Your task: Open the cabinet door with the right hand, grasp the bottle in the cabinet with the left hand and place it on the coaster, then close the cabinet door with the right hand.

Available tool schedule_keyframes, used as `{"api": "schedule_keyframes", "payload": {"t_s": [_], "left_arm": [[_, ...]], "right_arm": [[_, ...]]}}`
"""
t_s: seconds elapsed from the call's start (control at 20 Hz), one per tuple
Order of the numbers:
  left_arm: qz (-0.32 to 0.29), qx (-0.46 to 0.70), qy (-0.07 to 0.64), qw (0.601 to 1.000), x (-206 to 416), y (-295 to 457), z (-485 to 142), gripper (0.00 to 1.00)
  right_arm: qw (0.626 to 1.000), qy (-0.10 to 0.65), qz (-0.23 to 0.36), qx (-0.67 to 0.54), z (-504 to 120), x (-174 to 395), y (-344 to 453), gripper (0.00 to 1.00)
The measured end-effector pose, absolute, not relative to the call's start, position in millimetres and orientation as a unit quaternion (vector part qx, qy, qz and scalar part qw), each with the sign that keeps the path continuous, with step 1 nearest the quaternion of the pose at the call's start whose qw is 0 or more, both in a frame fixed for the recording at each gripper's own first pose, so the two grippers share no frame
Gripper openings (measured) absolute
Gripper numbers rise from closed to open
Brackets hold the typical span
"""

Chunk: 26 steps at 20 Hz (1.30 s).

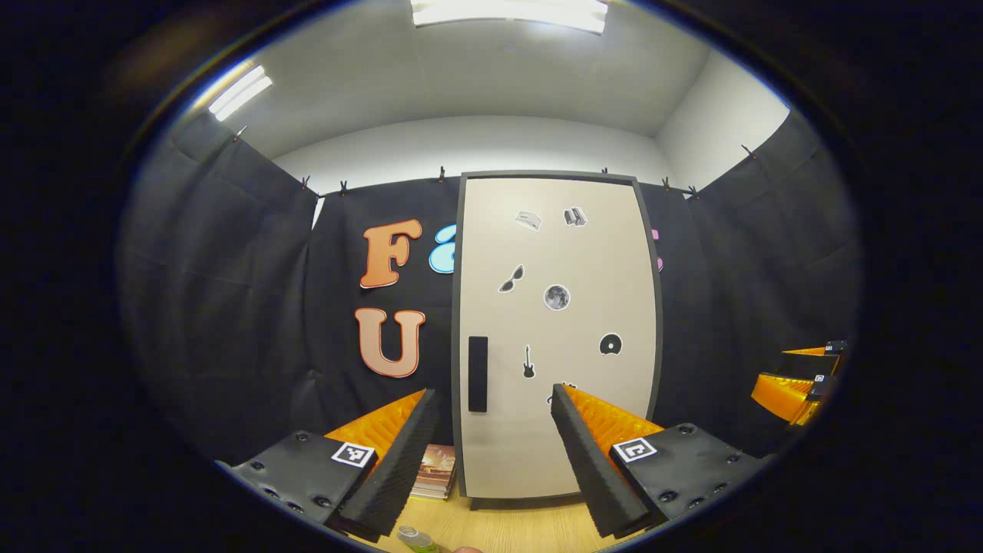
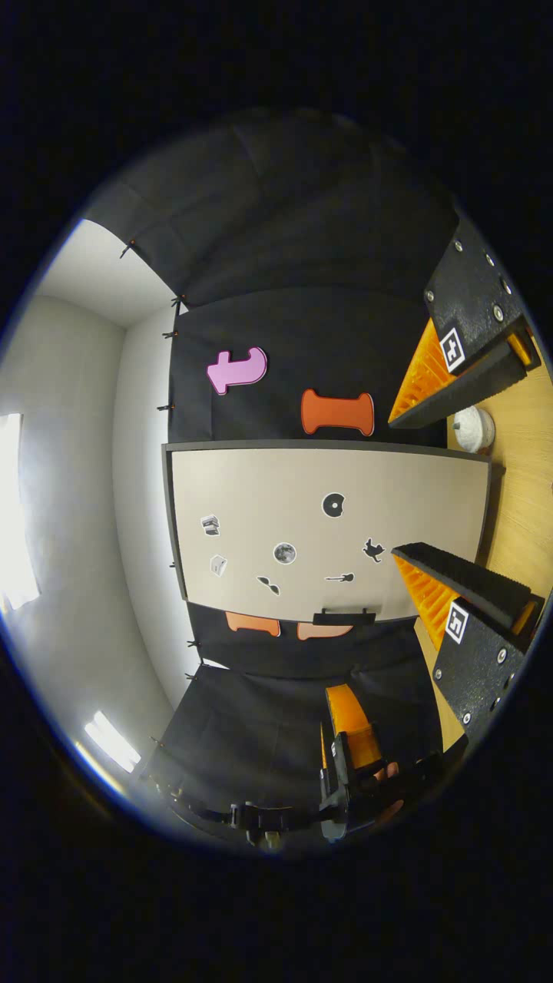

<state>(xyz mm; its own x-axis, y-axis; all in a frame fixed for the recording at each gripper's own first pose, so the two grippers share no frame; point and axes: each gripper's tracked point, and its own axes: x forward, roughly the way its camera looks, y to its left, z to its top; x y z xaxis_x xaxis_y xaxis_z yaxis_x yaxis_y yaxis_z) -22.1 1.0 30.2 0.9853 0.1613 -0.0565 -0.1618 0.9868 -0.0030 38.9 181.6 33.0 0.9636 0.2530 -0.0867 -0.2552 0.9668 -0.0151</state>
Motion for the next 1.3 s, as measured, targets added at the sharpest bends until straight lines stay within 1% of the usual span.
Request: {"api": "schedule_keyframes", "payload": {"t_s": [0.1,0.15,0.25,0.3,0.35,0.5,0.6,1.05,1.2,1.3], "left_arm": [[0.082,-0.003,0.023,0.996,-23,2,35,0.97],[0.082,-0.003,0.020,0.996,-23,3,38,0.99],[0.083,-0.005,0.014,0.996,-25,5,42,0.99],[0.085,-0.006,0.012,0.996,-27,6,45,0.97],[0.084,-0.006,0.010,0.996,-27,6,46,0.99],[0.084,-0.003,0.005,0.996,-32,6,51,0.99],[0.083,-0.002,0.003,0.997,-31,10,52,0.97],[0.091,0.000,0.002,0.996,-40,26,55,0.97],[0.090,-0.008,0.012,0.996,-42,26,46,0.97],[0.087,-0.010,0.020,0.996,-42,23,40,0.94]], "right_arm": [[0.991,0.039,0.127,-0.010,38,36,182,0.93],[0.991,0.036,0.126,-0.009,40,35,181,0.93],[0.991,0.034,0.126,-0.010,44,33,184,0.93],[0.991,0.033,0.126,-0.010,45,31,184,0.93],[0.991,0.031,0.127,-0.010,47,29,186,0.93],[0.991,0.026,0.129,-0.016,52,26,191,0.93],[0.991,0.026,0.133,-0.017,54,23,195,0.93],[0.991,0.024,0.130,-0.017,59,24,196,0.93],[0.991,0.025,0.128,-0.018,59,27,195,0.93],[0.991,0.026,0.129,-0.016,60,27,196,0.93]]}}
